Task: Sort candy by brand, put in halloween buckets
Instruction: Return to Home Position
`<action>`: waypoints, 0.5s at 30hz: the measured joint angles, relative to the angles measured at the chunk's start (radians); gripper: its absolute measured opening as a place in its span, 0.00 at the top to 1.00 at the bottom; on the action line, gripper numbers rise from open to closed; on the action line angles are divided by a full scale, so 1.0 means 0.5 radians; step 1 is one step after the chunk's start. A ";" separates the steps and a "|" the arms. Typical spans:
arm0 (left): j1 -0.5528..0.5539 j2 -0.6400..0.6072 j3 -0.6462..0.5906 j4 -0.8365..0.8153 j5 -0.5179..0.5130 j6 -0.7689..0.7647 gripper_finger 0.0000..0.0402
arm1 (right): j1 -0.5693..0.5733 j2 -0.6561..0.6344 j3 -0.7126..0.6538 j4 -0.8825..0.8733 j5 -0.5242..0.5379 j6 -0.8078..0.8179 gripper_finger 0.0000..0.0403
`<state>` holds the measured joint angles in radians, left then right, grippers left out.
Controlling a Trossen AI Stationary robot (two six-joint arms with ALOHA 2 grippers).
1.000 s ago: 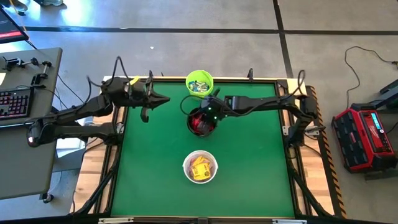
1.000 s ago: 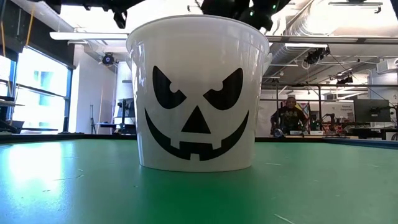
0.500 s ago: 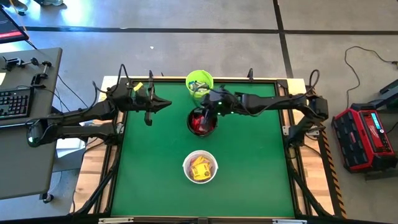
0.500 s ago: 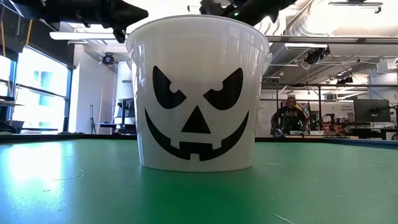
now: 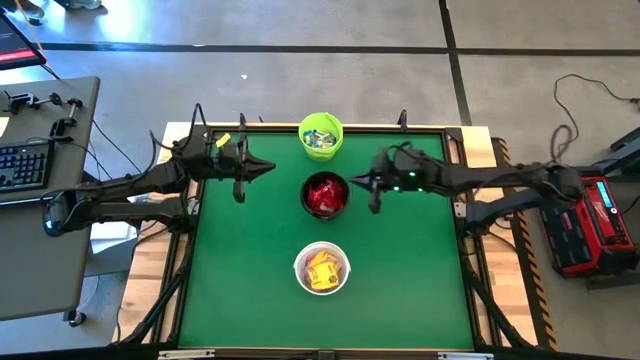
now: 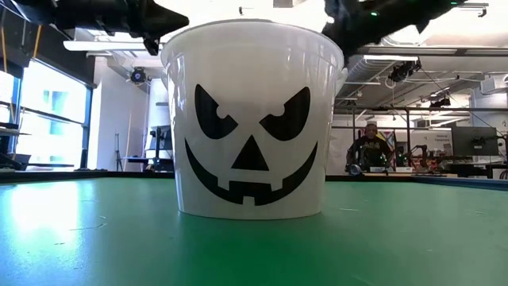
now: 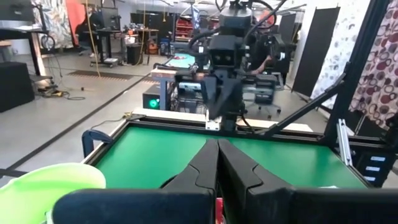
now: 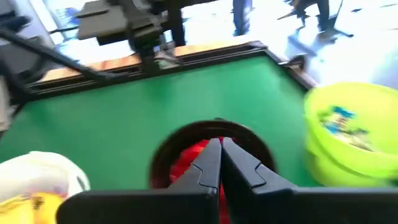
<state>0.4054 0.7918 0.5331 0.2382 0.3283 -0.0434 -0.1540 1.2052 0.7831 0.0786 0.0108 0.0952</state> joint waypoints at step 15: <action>-0.069 -0.050 -0.461 0.415 0.003 -0.056 1.00 | -0.065 -0.786 -0.773 0.244 0.221 0.003 1.00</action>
<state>0.3710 0.7669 0.3026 0.4457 0.3296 -0.0714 -0.1864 0.8123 0.3967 0.2005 0.1213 0.0967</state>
